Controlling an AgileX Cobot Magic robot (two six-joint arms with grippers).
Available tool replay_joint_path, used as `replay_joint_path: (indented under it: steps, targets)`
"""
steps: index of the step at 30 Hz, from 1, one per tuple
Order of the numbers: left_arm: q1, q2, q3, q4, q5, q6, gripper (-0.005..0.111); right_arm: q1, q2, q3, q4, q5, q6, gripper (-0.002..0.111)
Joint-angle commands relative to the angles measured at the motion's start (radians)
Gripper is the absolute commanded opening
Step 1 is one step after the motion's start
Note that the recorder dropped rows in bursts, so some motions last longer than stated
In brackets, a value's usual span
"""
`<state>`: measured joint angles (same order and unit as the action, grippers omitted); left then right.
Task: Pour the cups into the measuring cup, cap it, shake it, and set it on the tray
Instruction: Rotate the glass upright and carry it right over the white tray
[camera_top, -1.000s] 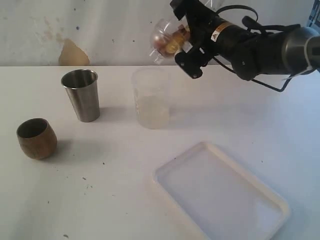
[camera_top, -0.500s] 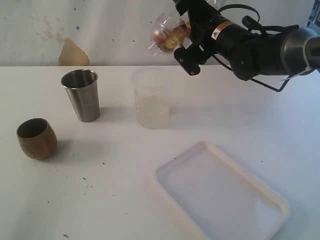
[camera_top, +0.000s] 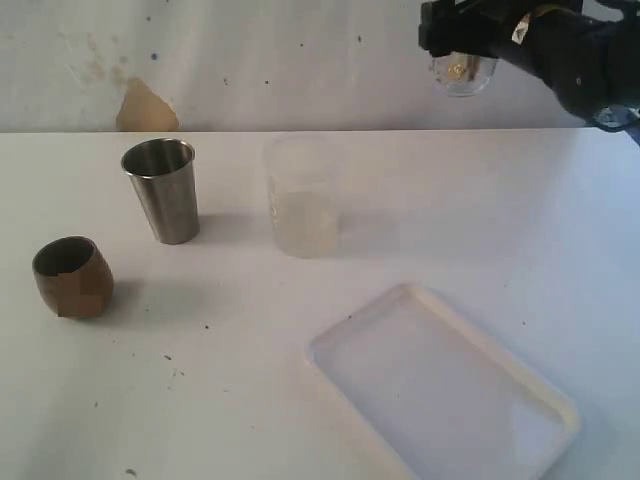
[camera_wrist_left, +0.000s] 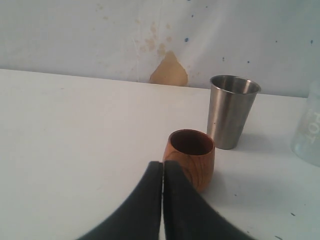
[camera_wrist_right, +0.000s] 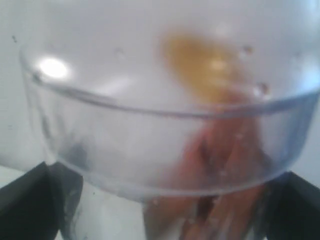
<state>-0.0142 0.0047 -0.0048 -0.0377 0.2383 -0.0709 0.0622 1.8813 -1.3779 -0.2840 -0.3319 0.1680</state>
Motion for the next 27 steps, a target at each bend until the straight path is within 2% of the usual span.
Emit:
replay_joint_path:
  steps: [1,6,9,19,27]
  targets:
    - [0.002,-0.005,0.005,-0.005,-0.004,0.002,0.001,0.004,-0.048,-0.004,-0.226,-0.013,0.286,0.000]
    - [0.002,-0.005,0.005,-0.005,-0.004,0.002,0.001,0.004,-0.100,0.012,-0.226,0.039,0.289,0.000]
    - [0.002,-0.005,0.005,-0.005,-0.004,0.002,0.001,0.004,-0.176,0.094,-0.230,0.017,0.281,0.000]
    - [0.002,-0.005,0.005,-0.005,-0.004,0.002,0.001,0.004,-0.447,0.627,-0.214,-0.430,0.349,0.000]
    - [0.002,-0.005,0.005,-0.005,-0.004,0.002,0.001,0.006,-0.536,0.974,-0.382,-0.508,0.305,0.000]
